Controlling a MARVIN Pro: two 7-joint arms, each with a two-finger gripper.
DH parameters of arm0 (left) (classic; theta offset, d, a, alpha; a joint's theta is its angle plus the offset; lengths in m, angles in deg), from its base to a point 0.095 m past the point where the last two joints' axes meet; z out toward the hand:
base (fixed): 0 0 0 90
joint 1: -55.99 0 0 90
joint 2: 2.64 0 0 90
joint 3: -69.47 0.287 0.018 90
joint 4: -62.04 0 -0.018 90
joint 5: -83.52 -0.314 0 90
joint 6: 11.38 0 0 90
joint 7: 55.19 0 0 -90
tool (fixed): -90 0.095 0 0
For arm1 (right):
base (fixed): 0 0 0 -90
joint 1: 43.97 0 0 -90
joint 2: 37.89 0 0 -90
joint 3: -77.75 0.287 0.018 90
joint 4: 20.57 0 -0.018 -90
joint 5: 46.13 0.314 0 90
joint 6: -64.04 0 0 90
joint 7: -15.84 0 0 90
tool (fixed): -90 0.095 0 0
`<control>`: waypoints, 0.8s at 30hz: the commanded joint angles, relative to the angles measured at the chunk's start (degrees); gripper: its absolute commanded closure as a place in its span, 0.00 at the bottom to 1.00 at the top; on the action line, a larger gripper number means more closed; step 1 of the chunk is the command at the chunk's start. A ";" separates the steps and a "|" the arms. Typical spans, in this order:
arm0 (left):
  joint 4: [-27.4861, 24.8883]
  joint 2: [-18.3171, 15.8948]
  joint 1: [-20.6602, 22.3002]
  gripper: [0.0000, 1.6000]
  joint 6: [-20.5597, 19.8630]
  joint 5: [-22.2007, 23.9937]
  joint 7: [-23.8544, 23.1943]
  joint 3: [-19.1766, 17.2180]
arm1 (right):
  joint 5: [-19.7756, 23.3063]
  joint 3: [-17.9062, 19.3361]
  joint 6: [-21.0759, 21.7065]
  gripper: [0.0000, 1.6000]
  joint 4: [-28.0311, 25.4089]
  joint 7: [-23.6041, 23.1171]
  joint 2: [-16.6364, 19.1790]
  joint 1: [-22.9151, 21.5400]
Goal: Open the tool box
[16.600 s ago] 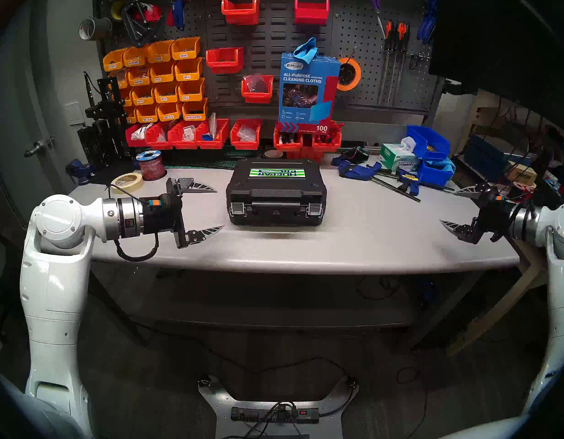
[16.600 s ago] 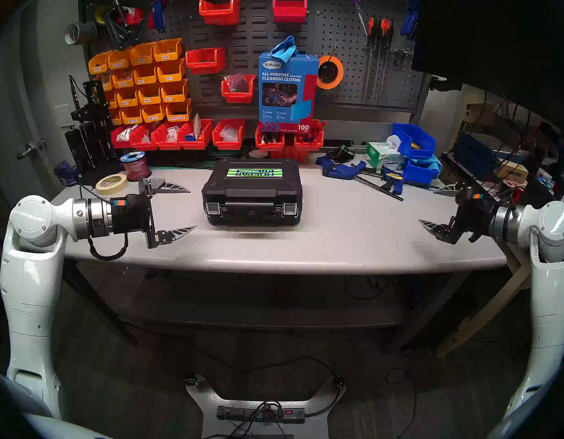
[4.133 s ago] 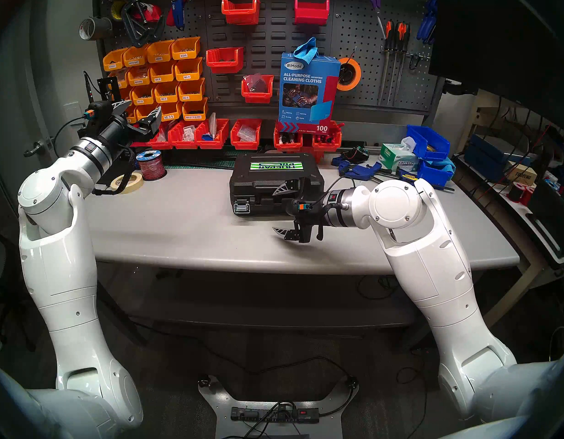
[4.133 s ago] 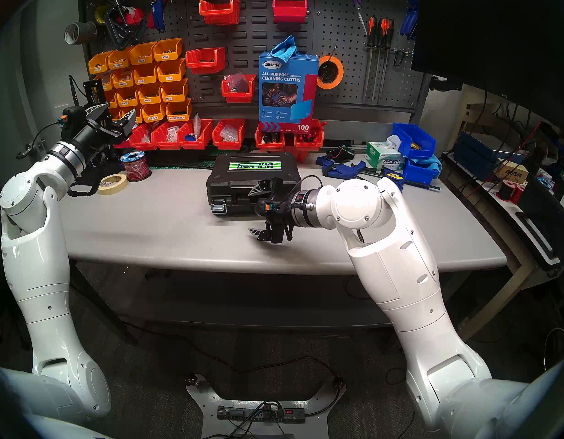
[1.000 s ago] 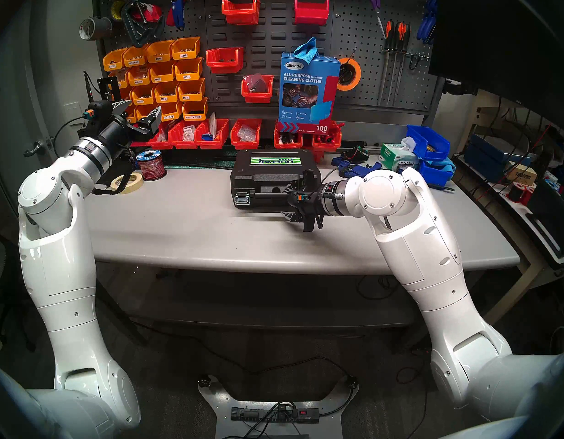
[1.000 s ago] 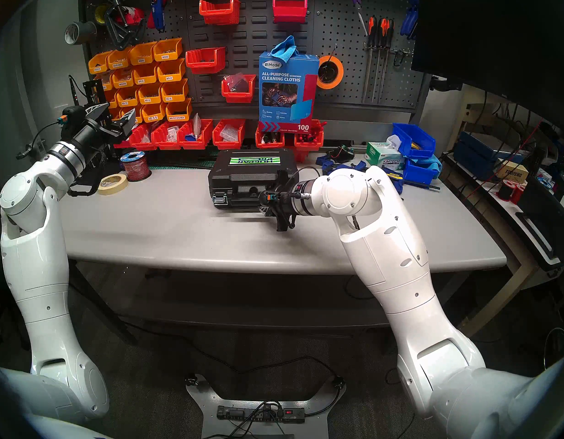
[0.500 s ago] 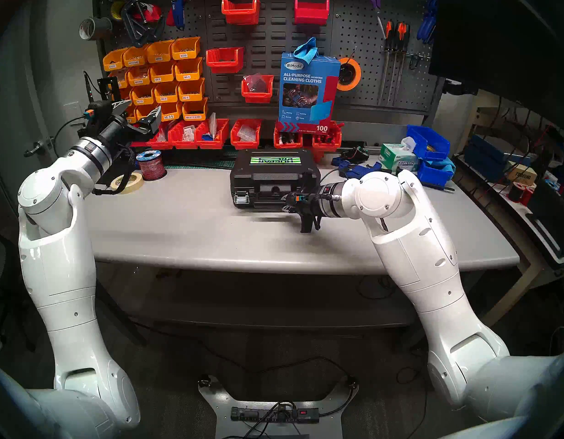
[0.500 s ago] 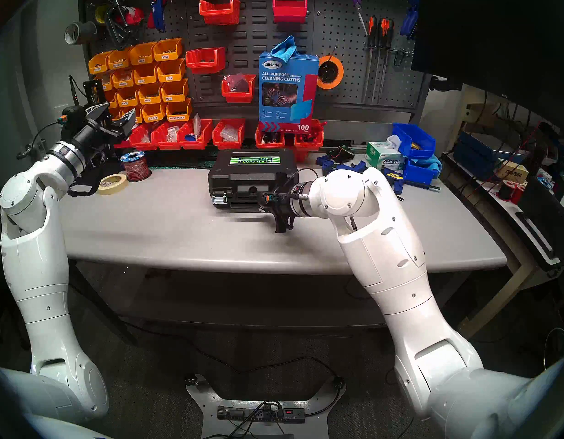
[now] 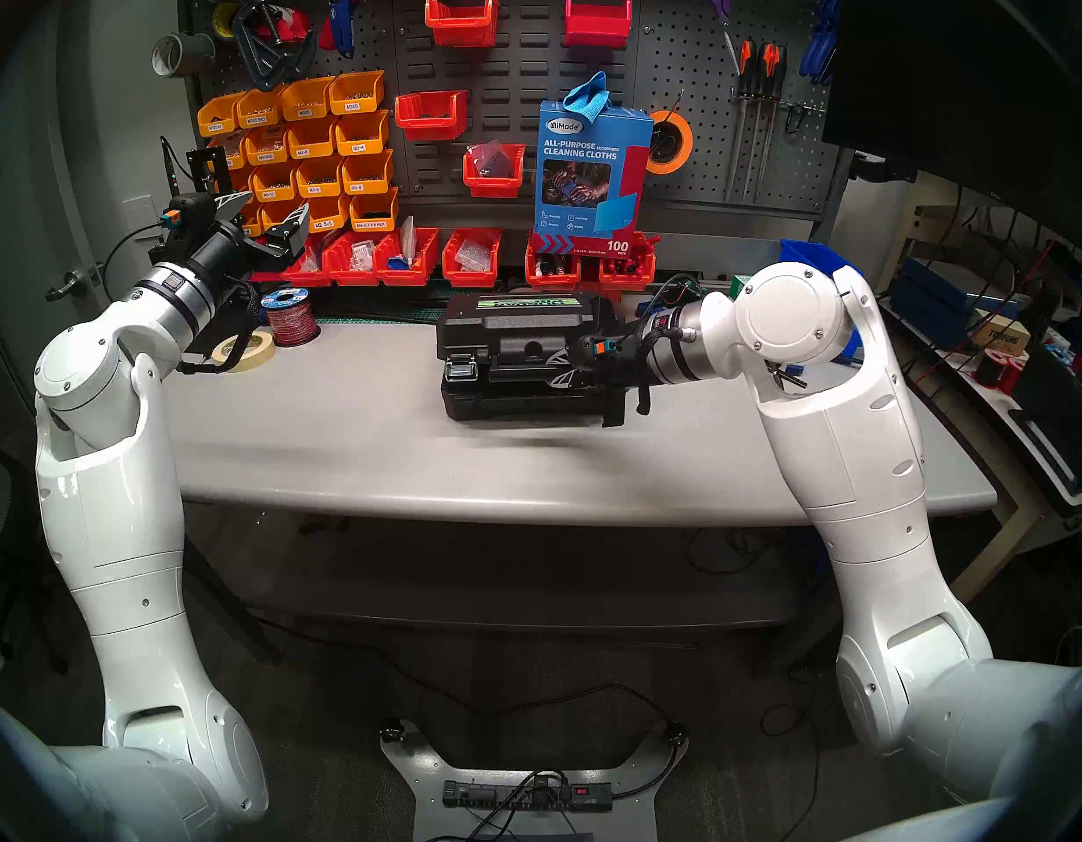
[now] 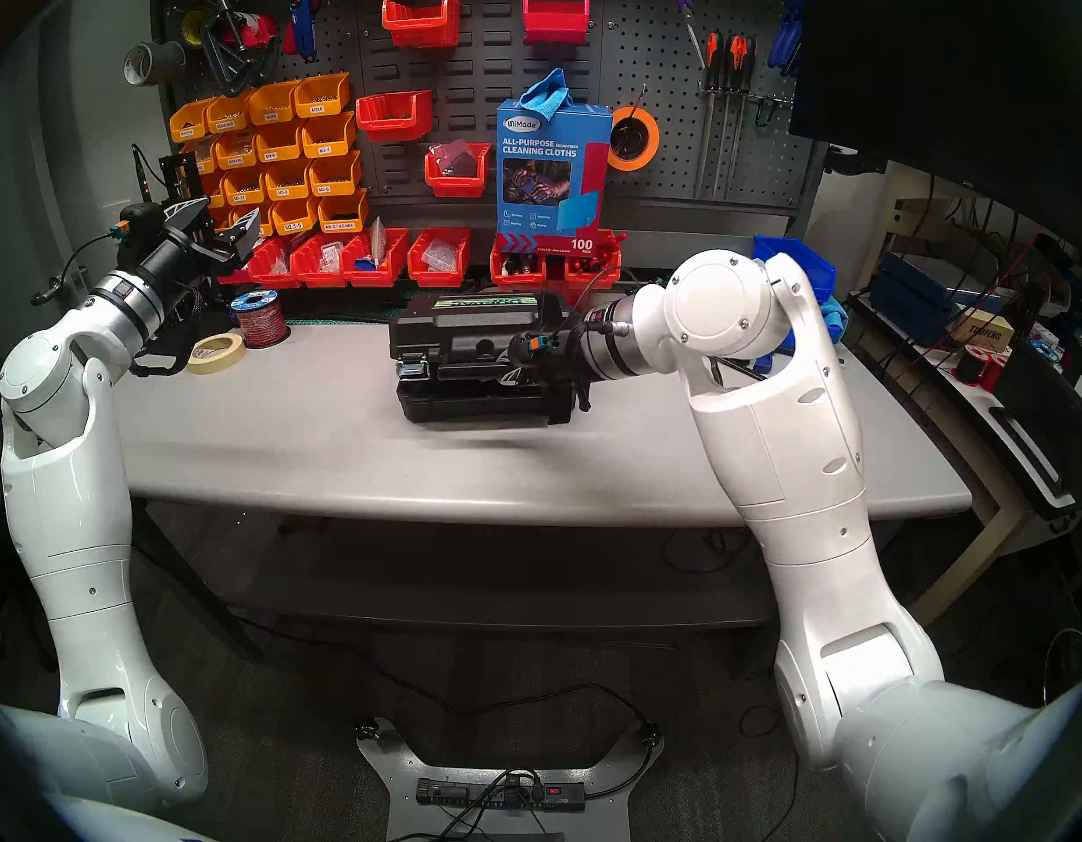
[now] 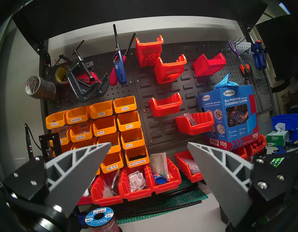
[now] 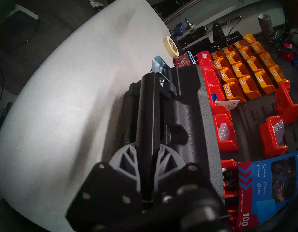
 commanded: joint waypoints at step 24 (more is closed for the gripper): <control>-0.47 -0.31 0.29 0.00 0.15 0.35 0.21 0.09 | -3.80 6.90 4.88 1.00 10.66 -1.58 -5.18 -18.99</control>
